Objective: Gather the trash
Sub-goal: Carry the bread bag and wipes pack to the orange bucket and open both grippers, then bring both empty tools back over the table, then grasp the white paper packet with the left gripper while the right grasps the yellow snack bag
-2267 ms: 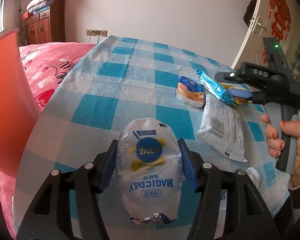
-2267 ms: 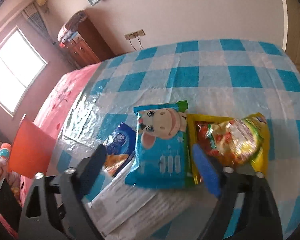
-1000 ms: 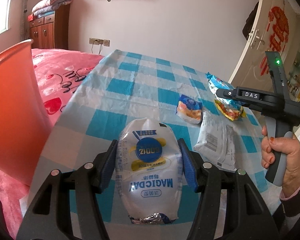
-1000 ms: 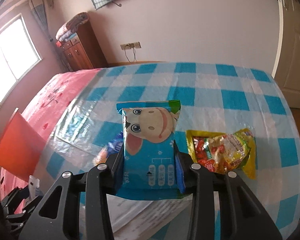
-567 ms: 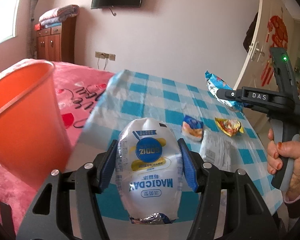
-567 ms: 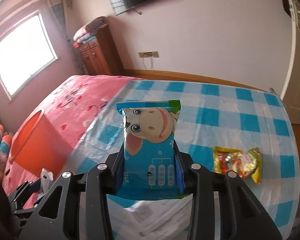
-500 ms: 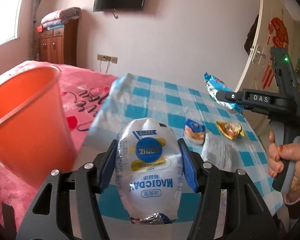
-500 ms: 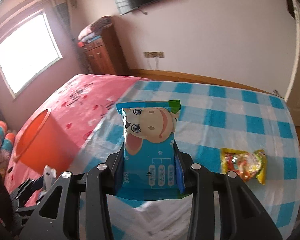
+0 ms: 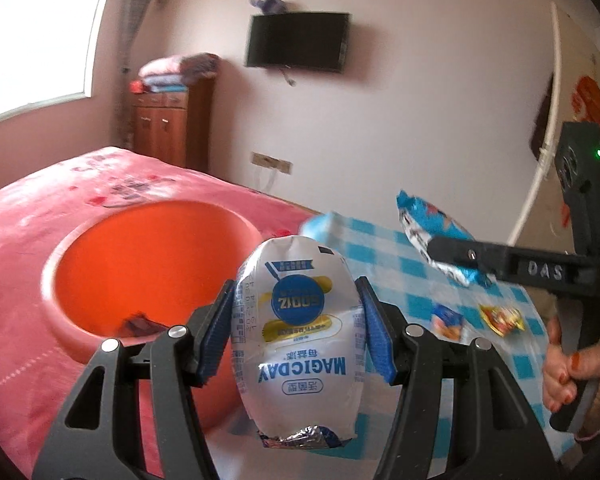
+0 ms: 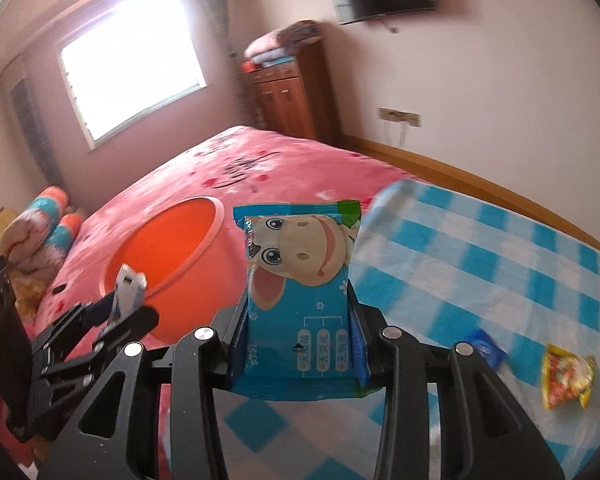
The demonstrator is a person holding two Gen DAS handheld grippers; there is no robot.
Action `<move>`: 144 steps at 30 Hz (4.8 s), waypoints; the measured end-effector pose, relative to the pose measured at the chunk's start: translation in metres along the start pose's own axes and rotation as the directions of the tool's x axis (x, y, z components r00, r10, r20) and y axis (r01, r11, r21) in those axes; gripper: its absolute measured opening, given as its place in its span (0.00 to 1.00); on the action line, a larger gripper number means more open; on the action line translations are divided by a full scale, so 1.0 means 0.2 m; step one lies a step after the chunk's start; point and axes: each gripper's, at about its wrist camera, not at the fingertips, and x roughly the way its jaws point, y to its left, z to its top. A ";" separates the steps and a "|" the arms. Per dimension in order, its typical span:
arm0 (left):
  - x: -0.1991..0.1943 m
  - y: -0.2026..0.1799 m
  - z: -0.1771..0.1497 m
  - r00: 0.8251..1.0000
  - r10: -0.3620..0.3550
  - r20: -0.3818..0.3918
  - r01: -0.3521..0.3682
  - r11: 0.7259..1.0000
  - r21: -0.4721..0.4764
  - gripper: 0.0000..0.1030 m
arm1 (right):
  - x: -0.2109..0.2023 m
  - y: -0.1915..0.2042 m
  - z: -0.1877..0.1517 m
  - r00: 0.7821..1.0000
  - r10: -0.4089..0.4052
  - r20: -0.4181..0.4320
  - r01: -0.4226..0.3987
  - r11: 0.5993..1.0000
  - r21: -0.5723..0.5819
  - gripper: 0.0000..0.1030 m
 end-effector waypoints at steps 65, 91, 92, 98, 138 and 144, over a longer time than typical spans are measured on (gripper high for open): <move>0.01 -0.22 -0.02 0.982 0.185 0.033 -0.187 0.972 0.144 0.95 | -0.26 -0.07 -0.27 0.961 -0.218 0.169 0.205 0.974 0.092 0.92; -0.02 -0.64 -0.11 0.993 0.119 0.004 -0.115 0.948 0.297 0.96 | -0.56 -0.48 -0.58 0.939 -0.296 0.176 0.243 0.931 0.271 0.92; -0.01 -0.66 -0.11 0.993 0.118 0.001 -0.113 0.946 0.303 0.96 | -0.56 -0.49 -0.59 0.939 -0.295 0.176 0.241 0.930 0.276 0.92; 0.02 -0.77 -0.14 0.993 0.117 -0.014 -0.105 0.933 0.345 0.96 | -0.60 -0.60 -0.65 0.937 -0.302 0.176 0.237 0.919 0.316 0.92; 0.67 -1.37 -0.56 0.815 -0.085 -0.573 0.403 0.794 0.455 0.95 | -0.30 -1.49 -0.73 0.949 -0.311 -0.058 0.299 0.823 0.483 0.92; 0.74 -1.39 -0.57 0.790 -0.076 -0.608 0.422 0.788 0.449 0.95 | -0.23 -1.57 -0.74 0.959 -0.277 -0.058 0.267 0.818 0.510 0.92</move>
